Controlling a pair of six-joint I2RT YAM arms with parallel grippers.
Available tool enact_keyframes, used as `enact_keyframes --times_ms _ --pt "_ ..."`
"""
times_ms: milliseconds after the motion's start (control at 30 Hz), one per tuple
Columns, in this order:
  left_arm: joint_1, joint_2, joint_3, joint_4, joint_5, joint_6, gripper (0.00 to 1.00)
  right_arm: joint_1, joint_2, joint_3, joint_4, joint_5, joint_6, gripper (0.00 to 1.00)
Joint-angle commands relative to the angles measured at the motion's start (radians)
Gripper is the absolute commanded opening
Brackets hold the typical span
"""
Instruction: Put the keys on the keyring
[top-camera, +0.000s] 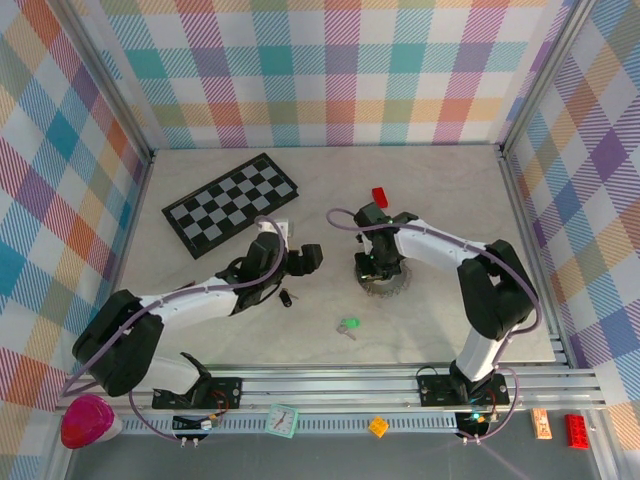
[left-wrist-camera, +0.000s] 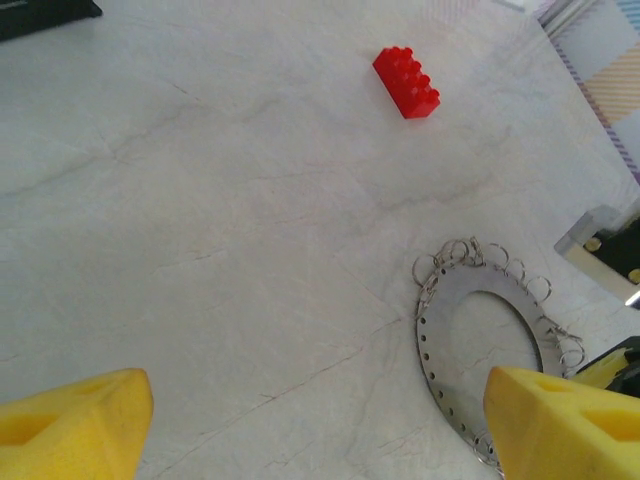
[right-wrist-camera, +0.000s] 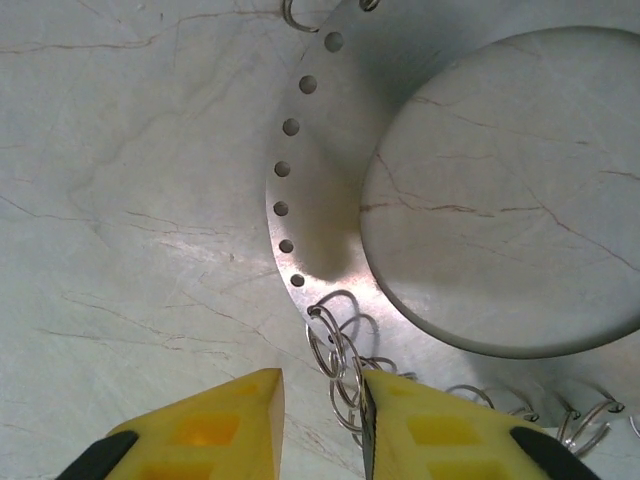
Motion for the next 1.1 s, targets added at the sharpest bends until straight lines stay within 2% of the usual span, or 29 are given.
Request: enact_keyframes --times_ms 0,367,567,700,1067 --pt "-0.013 -0.049 -0.032 -0.01 -0.058 -0.039 0.85 0.011 0.023 0.028 -0.037 0.013 -0.022 0.26" --pt "-0.013 -0.18 -0.092 -0.111 -0.265 -0.113 0.85 0.018 0.076 0.052 -0.038 0.014 -0.032 0.26" --pt "-0.013 -0.202 -0.099 -0.129 -0.285 -0.12 0.86 0.028 0.094 0.066 -0.051 0.017 -0.039 0.25" --pt "-0.013 -0.198 -0.096 -0.134 -0.287 -0.122 0.86 0.033 0.098 0.071 -0.06 0.015 -0.04 0.21" --pt "-0.013 -0.209 -0.096 -0.148 -0.305 -0.127 0.85 0.041 0.109 0.069 -0.08 0.024 -0.029 0.23"
